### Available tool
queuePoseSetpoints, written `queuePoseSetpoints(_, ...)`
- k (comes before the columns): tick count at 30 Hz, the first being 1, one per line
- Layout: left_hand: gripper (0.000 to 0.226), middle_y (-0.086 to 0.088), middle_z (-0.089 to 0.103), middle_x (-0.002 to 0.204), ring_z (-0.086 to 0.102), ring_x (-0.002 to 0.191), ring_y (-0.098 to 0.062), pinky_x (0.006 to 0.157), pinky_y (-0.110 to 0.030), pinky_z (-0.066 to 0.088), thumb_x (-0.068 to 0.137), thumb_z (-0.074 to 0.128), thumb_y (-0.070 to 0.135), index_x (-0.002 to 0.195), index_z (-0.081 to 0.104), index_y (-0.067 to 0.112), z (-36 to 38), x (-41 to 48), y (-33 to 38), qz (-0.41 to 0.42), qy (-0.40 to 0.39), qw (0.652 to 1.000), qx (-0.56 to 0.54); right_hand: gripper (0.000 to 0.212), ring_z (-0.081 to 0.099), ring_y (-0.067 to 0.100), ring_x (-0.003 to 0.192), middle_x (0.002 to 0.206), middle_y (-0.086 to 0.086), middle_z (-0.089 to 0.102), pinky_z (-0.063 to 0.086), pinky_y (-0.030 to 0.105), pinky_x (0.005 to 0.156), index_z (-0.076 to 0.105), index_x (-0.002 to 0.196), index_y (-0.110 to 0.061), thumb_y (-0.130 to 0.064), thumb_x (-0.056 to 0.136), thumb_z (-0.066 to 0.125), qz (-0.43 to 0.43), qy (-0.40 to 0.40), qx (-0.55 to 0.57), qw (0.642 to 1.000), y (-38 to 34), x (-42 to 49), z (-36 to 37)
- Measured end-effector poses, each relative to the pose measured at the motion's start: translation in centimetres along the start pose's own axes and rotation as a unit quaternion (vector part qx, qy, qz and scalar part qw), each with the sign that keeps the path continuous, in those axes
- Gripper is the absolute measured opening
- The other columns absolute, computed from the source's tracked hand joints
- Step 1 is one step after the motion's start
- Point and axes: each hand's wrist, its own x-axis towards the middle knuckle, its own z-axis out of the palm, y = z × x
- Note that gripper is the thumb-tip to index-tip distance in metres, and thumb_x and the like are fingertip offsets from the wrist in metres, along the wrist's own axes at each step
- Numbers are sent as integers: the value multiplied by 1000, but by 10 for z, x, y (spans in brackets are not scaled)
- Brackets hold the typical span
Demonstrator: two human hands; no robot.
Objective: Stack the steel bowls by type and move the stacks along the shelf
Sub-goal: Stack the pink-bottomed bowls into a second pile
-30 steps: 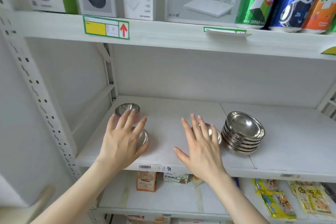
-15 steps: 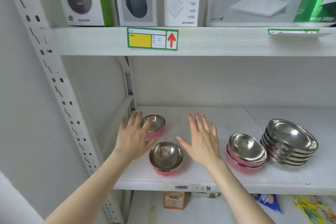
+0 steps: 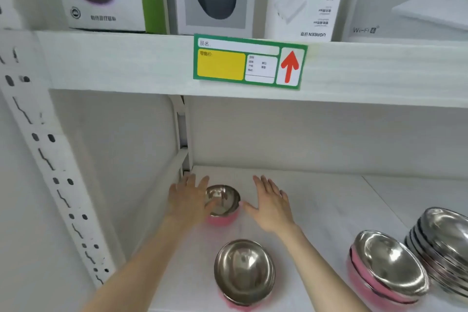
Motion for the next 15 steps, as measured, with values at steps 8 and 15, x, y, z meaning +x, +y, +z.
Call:
queuePoseSetpoints(8,72,-9,52,129,49,120,-29,95,-41,44,87,30,74,138,40,24,68,13,-4,-138,-125,957,-222,82,37,26,138,152,6,40,33,44,108,26,149,-20,-67,85,44,106,-114,162,974,3,47,49)
queuePoseSetpoints(15,60,-5,70,99,68,87,-24,83,-42,55,86,46,69,117,53,19,96,18,-4,-166,-168,821,-520,43,59,5,94,117,-6,62,46,25,66,53,121,-26,-55,89,50,126,-170,364,907,-1,57,73)
